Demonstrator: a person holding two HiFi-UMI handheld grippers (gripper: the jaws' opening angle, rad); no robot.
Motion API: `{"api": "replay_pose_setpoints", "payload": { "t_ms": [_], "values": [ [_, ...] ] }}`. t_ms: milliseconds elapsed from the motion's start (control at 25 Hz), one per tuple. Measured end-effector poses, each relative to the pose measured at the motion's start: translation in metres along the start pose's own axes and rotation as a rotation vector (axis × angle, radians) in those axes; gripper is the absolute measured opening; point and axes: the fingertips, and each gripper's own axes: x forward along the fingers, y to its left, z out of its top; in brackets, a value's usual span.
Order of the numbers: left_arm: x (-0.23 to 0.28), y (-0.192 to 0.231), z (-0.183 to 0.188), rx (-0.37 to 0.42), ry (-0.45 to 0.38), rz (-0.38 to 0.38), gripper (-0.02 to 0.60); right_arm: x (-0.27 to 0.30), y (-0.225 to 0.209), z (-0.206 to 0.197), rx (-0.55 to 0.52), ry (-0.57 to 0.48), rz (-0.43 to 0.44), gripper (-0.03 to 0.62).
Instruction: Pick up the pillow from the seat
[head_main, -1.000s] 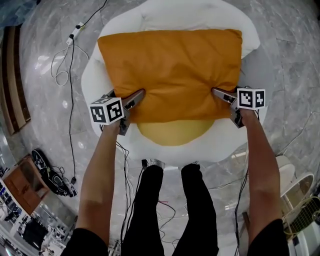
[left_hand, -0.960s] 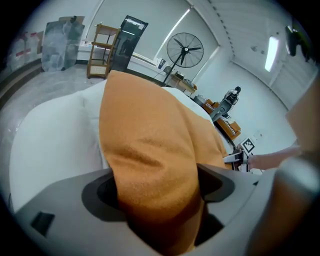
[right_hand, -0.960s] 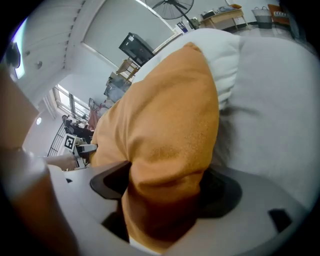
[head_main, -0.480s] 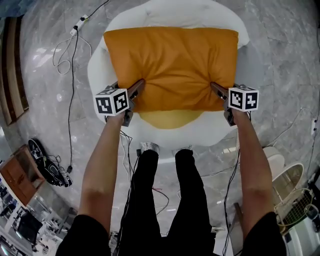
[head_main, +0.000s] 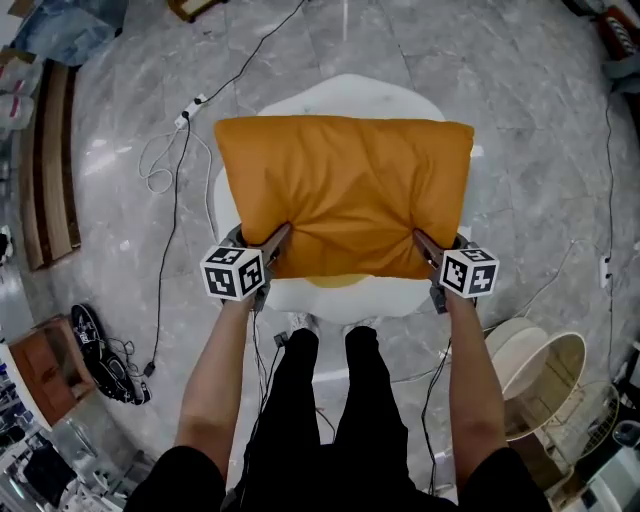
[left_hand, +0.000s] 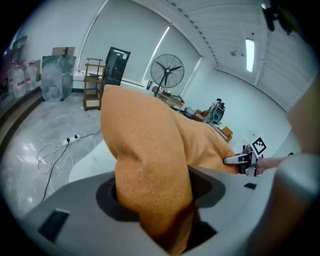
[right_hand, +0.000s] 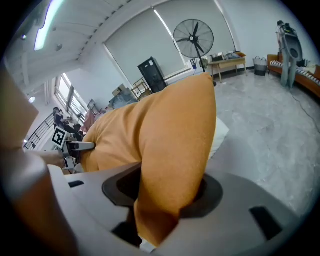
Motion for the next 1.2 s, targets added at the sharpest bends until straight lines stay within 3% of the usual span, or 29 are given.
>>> {"api": "replay_pose_setpoints", "payload": {
  "t_ms": [240,800,1200],
  "values": [
    [-0.092,-0.058,0.071,0.083,-0.117,0.004,0.279,-0.103,0.058,0.051,-0.028,-0.130,-0.031,0.206],
    [-0.276,-0.158,0.249,0.314,-0.559,-0.024,0.278,-0.296,0.184,0.215,-0.280,-0.598,-0.052,0.210],
    [-0.379,-0.233,0.304,0.464,-0.791,-0.049,0.279,-0.418,0.241,0.250,-0.391,-0.884,-0.086,0.218]
  ]
}}
